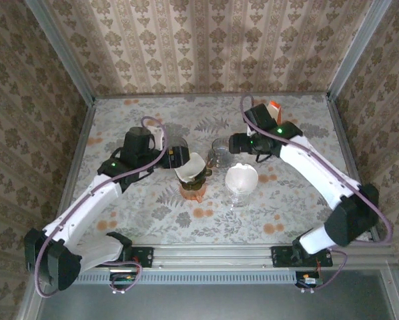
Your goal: Place the coffee filter in the dripper
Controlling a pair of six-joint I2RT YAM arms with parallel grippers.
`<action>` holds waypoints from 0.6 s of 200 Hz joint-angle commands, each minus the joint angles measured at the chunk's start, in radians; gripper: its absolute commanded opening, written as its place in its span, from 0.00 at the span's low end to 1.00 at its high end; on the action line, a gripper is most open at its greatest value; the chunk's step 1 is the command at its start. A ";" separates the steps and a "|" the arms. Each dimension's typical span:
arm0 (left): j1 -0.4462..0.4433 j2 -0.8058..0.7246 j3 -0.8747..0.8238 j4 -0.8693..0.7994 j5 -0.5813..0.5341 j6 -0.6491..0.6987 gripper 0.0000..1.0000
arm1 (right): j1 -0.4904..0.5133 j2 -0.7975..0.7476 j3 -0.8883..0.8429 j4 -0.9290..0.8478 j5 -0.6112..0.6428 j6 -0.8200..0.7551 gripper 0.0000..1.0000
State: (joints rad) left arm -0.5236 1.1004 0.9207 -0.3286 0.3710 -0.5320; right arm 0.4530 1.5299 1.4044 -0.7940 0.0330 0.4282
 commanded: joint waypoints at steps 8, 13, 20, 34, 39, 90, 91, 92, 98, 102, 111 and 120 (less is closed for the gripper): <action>0.003 -0.041 -0.014 -0.012 -0.027 0.000 0.82 | -0.032 0.123 0.102 -0.007 -0.094 -0.018 0.84; 0.004 -0.047 -0.018 -0.014 -0.031 0.002 0.84 | -0.033 0.146 0.120 -0.014 -0.101 -0.015 0.90; 0.005 -0.056 -0.024 -0.017 -0.036 0.004 0.85 | -0.032 0.177 0.143 -0.023 -0.111 -0.011 0.94; 0.010 -0.072 -0.035 -0.016 -0.043 0.009 0.87 | -0.030 0.217 0.165 -0.029 -0.123 0.006 0.96; 0.013 -0.078 -0.039 -0.015 -0.046 0.010 0.88 | -0.030 0.227 0.166 -0.027 -0.124 0.015 0.96; 0.060 -0.094 -0.097 0.024 0.000 -0.014 0.89 | -0.030 0.312 0.177 -0.009 -0.174 0.050 0.96; 0.060 -0.094 -0.099 0.026 0.002 -0.015 0.89 | -0.030 0.314 0.177 -0.009 -0.175 0.050 0.96; 0.060 -0.094 -0.099 0.028 0.003 -0.015 0.89 | -0.030 0.315 0.178 -0.008 -0.177 0.049 0.96; 0.091 -0.094 -0.106 0.034 0.013 -0.019 0.89 | -0.029 0.324 0.182 -0.005 -0.184 0.048 0.96; 0.094 -0.094 -0.110 0.037 0.018 -0.021 0.89 | -0.029 0.331 0.187 -0.006 -0.187 0.046 0.96; 0.099 -0.094 -0.112 0.039 0.025 -0.022 0.89 | -0.030 0.346 0.198 -0.006 -0.200 0.040 0.96; 0.102 -0.095 -0.112 0.036 0.028 -0.020 0.88 | -0.030 0.362 0.215 -0.012 -0.210 0.037 0.96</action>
State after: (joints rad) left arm -0.4393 1.0195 0.8162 -0.3222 0.3599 -0.5327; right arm 0.4213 1.8545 1.5623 -0.7918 -0.1192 0.4530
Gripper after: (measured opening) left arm 0.885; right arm 0.962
